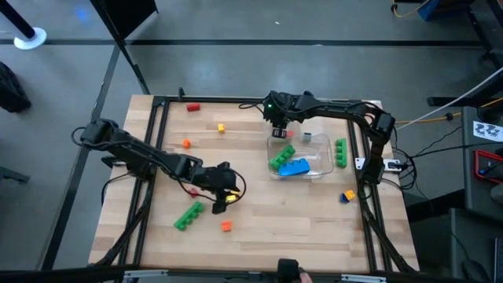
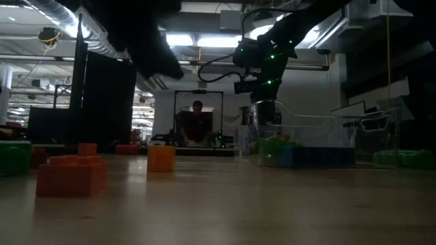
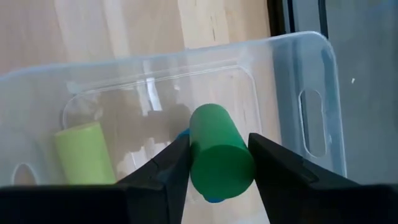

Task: Sort blocks by size
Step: Put the green cylindrical block into the left transparent bin, then put the bottom left small yellow 4 stud game piece into the right transparent bin

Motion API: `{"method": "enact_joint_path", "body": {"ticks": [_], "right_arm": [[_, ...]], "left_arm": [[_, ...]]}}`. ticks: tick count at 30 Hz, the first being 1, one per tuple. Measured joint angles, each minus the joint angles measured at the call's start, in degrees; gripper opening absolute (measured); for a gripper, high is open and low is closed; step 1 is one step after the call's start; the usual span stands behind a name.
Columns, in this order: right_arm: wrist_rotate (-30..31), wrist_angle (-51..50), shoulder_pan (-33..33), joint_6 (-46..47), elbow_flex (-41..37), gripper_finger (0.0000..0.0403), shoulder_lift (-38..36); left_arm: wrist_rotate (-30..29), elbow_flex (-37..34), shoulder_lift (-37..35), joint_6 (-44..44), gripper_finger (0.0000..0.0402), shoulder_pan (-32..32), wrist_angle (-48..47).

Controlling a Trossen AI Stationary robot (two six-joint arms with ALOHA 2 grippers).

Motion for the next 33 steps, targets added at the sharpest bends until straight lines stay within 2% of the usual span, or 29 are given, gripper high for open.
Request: {"method": "enact_joint_path", "body": {"ticks": [4, 8, 11, 15, 20, 26, 33], "right_arm": [[1.9, 0.8, 0.0, -0.1, 0.0, 0.0197, 0.0], [9.2, 0.6, 0.1, -0.1, 0.4, 0.0236, 0.0], [13.2, -1.5, 0.1, -0.1, 1.7, 0.0255, 0.0], [10.5, -6.3, 0.0, 0.7, 5.2, 0.0264, 0.0], [5.6, -8.8, 0.1, 0.8, 10.0, 0.0264, 0.0], [5.6, -13.5, 0.8, 1.1, 15.7, 0.0264, 0.0], [5.5, -21.2, 4.3, 2.1, 20.2, 0.0264, 0.0]], "left_arm": [[-2.3, 0.0, 0.8, 1.7, 0.0086, 0.0, -0.1], [-5.7, 0.0, 1.1, 5.1, 0.0086, 0.0, -0.2], [-6.0, 0.0, 1.2, 8.7, 0.0086, 0.3, -1.1], [-6.0, 0.0, 1.3, 9.8, 0.0086, 0.1, -4.6], [-6.3, 0.0, 1.4, 6.8, 0.0086, -0.9, -8.1], [-10.6, 0.0, 5.3, 6.3, 0.0086, -2.5, -8.4], [-12.4, 0.0, 10.5, 8.5, 0.0086, -4.0, -5.4]]}}
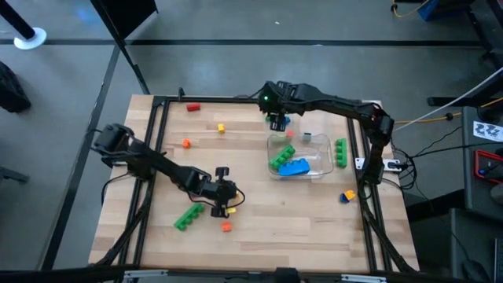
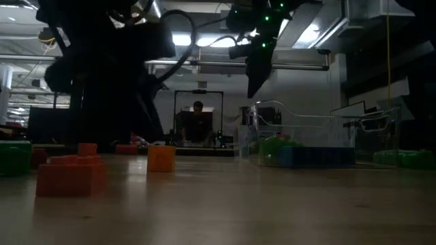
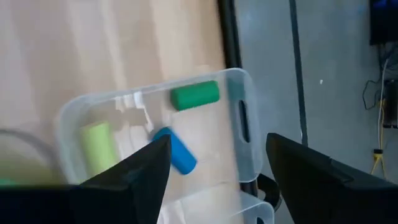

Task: Sort blocks by size
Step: Put the bottom left small yellow 4 stud game piece into the right transparent bin

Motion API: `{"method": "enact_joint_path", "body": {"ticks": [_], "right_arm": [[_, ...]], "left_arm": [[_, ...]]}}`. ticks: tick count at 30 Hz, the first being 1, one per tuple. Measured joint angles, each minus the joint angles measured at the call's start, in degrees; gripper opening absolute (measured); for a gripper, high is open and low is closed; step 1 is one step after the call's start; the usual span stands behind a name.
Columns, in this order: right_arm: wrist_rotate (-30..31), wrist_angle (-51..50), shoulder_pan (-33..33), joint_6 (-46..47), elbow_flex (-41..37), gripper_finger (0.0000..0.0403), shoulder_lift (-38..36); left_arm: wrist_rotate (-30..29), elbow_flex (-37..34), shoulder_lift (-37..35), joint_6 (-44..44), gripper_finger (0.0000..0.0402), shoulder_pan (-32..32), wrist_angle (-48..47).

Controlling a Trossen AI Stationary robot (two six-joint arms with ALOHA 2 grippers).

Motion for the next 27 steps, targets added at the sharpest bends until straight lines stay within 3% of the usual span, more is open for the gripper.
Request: {"method": "enact_joint_path", "body": {"ticks": [4, 15, 27], "right_arm": [[0.0, -1.1, 2.3, 0.1, 0.4, 0.0264, 0.0], [0.0, -1.4, 8.2, 0.1, 0.4, 0.0264, 0.0], [0.4, -6.9, 9.3, 1.6, 0.4, 0.0264, -0.3]], "left_arm": [[-3.5, 0.0, 0.5, -0.3, 0.0086, -0.2, 0.0], [-2.9, 0.1, 0.5, -3.2, 0.0089, -1.4, 0.0], [-2.8, 0.1, 0.9, -5.3, 0.0205, -1.2, 0.2]]}}
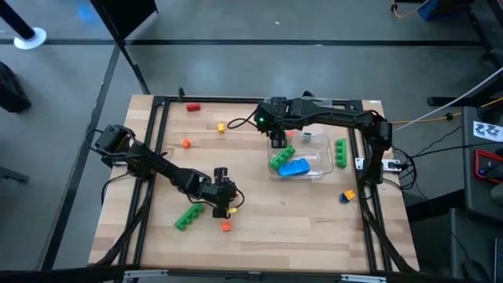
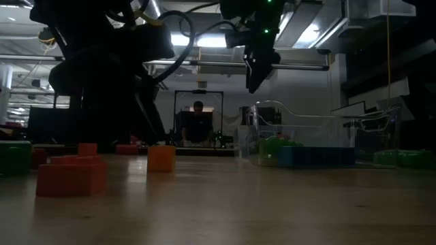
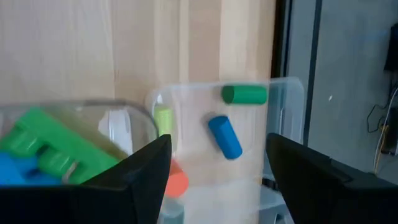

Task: Sort blocks by size
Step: Put the bottom left small yellow 4 stud game piece into the right transparent bin

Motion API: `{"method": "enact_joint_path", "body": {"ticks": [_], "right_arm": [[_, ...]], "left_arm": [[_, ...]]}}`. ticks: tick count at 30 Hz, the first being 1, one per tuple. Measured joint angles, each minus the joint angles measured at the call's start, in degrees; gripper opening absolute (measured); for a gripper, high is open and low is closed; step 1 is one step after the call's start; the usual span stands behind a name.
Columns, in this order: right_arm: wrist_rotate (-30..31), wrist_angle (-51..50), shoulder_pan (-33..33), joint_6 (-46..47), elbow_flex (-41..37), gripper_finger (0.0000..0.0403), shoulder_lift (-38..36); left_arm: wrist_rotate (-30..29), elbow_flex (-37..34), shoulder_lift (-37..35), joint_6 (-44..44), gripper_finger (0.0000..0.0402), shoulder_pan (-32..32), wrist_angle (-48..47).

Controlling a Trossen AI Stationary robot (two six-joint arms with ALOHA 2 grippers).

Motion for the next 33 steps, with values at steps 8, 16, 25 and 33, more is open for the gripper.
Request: {"method": "enact_joint_path", "body": {"ticks": [8, 16, 25, 33], "right_arm": [[-0.9, -4.1, 2.3, 2.3, 0.0, 0.0264, -5.1], [-1.3, -8.6, 5.5, 10.2, 0.0, 0.0264, -13.7], [-6.0, -23.5, 12.2, 27.5, 0.0, 0.0264, -21.7], [-6.4, -25.5, 22.3, 42.5, -2.7, 0.0264, -27.2]], "left_arm": [[0.6, 0.0, 3.2, -1.8, 0.021, 1.8, 1.4], [3.2, 0.0, 4.0, -1.1, 0.0184, 3.9, 2.7], [8.2, 0.0, 4.0, 0.2, 0.0099, 6.3, 2.8], [14.5, 0.0, 2.7, 0.1, 0.008, 8.7, 5.4]]}}
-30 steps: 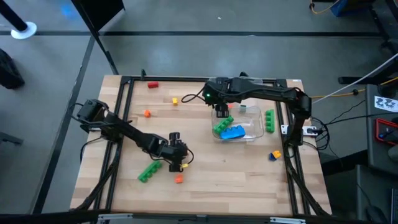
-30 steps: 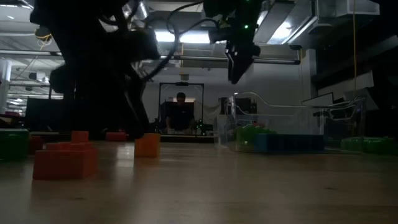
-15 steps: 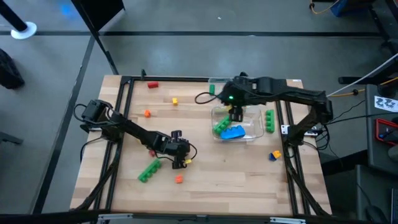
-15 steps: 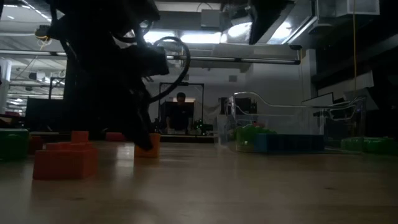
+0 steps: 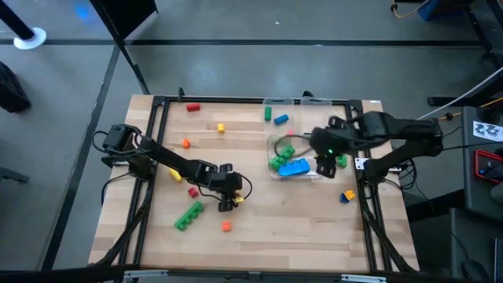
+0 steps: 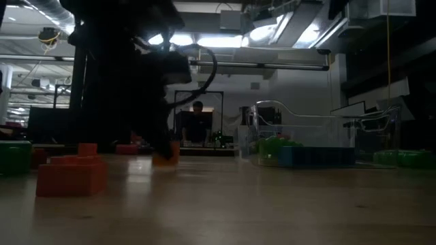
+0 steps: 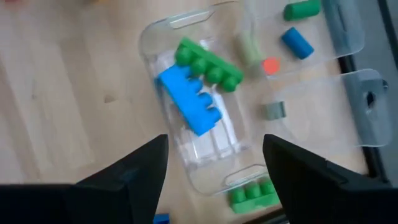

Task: Sort blocks by size
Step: Put the bottom left small yellow 4 stud game piece into the right transparent bin

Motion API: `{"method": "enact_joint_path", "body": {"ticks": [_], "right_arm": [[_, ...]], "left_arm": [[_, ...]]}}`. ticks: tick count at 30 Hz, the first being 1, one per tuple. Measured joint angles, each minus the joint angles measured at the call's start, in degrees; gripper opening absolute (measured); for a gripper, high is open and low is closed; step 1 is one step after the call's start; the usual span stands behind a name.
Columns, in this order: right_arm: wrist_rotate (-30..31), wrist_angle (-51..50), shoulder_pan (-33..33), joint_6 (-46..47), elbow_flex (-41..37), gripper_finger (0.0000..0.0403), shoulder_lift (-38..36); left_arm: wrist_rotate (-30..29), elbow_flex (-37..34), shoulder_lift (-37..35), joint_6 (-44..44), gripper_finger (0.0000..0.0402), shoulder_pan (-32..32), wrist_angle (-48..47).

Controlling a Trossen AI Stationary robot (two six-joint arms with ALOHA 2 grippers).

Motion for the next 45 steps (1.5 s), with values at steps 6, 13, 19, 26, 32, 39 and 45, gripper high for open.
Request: {"method": "enact_joint_path", "body": {"ticks": [6, 13, 19, 26, 32, 39, 45], "right_arm": [[4.7, -0.1, 6.7, 11.9, -5.9, 0.0264, -4.2], [5.5, -0.1, 12.6, 26.0, -15.1, 0.0264, -8.0], [4.6, -0.1, 18.0, 33.9, -20.9, 0.0264, -8.5], [3.4, -0.1, 23.6, 48.7, -25.2, 0.0264, -8.2], [1.3, 0.0, 27.4, 58.1, -27.7, 0.0264, -8.2], [0.7, 0.5, 29.1, 61.1, -28.3, 0.0264, -8.2], [-2.0, 0.6, 29.1, 61.2, -28.3, 0.0264, -8.2]], "left_arm": [[3.8, 3.8, -0.8, 2.5, 0.0086, 2.4, 4.7], [3.9, 8.2, -0.8, 14.0, 0.0085, 7.7, 14.1], [3.8, 8.7, 0.1, 19.5, 0.0091, 14.9, 28.8], [5.0, 8.8, 6.5, 16.8, 0.009, 23.5, 48.5], [8.8, 18.3, 16.6, 11.7, 0.0093, 27.8, 52.6], [11.3, 36.9, 29.4, 10.2, 0.0094, 28.8, 47.8], [11.3, 50.0, 38.5, 10.4, 0.0095, 28.9, 40.2]]}}
